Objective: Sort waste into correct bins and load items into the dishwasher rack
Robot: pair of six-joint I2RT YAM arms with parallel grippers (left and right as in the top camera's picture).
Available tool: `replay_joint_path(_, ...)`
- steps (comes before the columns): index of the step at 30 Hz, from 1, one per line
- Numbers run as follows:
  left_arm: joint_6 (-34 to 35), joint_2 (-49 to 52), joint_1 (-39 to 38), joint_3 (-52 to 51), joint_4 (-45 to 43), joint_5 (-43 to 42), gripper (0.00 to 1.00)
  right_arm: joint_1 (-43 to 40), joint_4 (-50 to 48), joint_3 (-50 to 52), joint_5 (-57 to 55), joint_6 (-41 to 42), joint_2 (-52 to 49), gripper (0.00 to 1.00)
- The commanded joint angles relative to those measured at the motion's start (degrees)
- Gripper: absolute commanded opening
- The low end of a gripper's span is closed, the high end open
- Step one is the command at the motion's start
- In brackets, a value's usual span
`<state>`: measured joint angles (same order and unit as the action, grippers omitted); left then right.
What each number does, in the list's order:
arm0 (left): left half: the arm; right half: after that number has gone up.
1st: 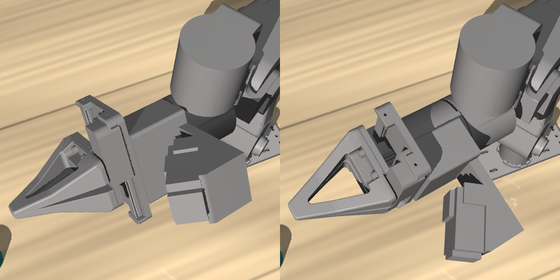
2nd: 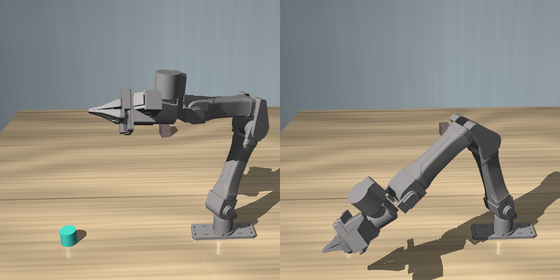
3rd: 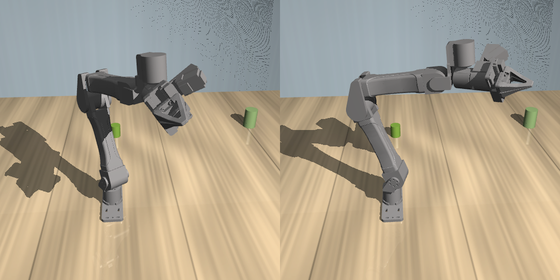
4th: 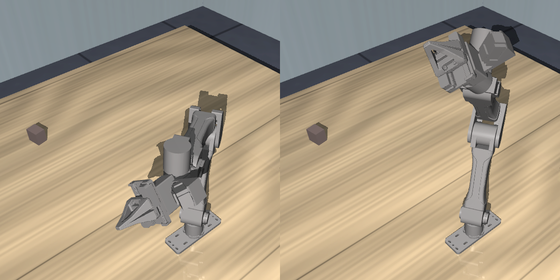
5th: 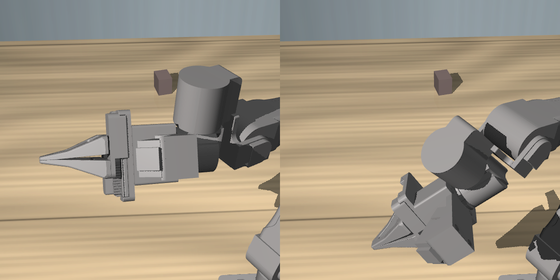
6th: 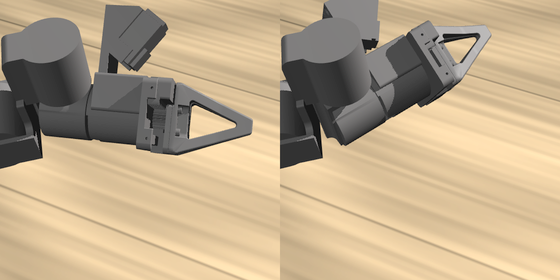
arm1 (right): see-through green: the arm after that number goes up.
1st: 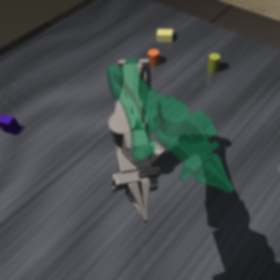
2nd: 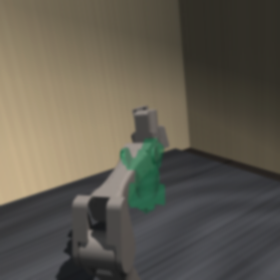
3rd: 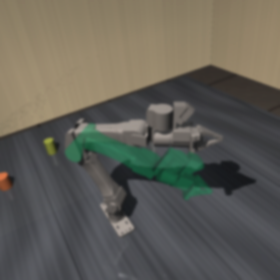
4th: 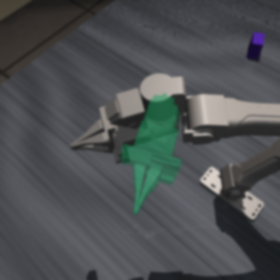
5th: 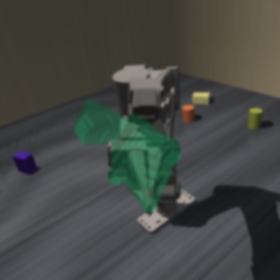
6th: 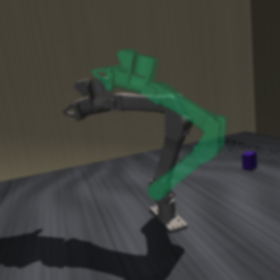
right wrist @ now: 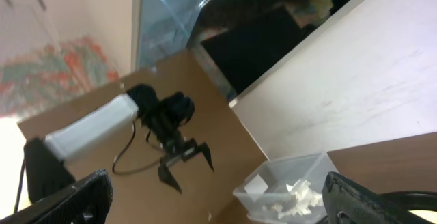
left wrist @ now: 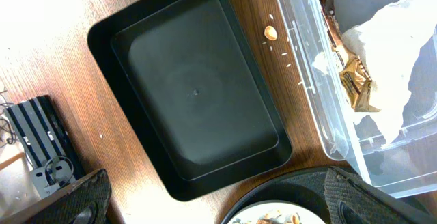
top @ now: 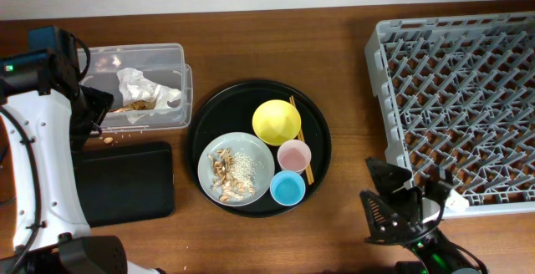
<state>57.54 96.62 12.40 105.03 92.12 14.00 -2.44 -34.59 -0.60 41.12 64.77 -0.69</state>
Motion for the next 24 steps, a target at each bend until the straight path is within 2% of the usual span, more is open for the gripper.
replay_joint_path(1,0.74,-1.44,0.42,-0.28,0.11,1.03,0.99,-0.22,0.17,-2.93,-5.73,1.95,0.17,0.99)
replay_joint_path(3,0.74,-1.44,0.42,-0.28,0.09,1.03,0.99,-0.22,2.21,-5.03,-7.04,1.42,-0.24,0.98)
replay_joint_path(9,0.74,-1.44,0.42,-0.28,0.11,1.03,0.99,-0.22,19.89,-18.14,-7.50,-10.73,-7.08,0.98)
replay_joint_path(16,0.74,-1.44,0.42,-0.28,0.09,1.03,0.99,-0.22,38.64,-38.69,-5.38,-26.08,-24.26,0.98)
replay_joint_path(24,0.74,-1.44,0.42,-0.28,0.11,1.03,0.99,-0.22,62.05,-59.80,-5.42,-39.12,-42.18,0.98)
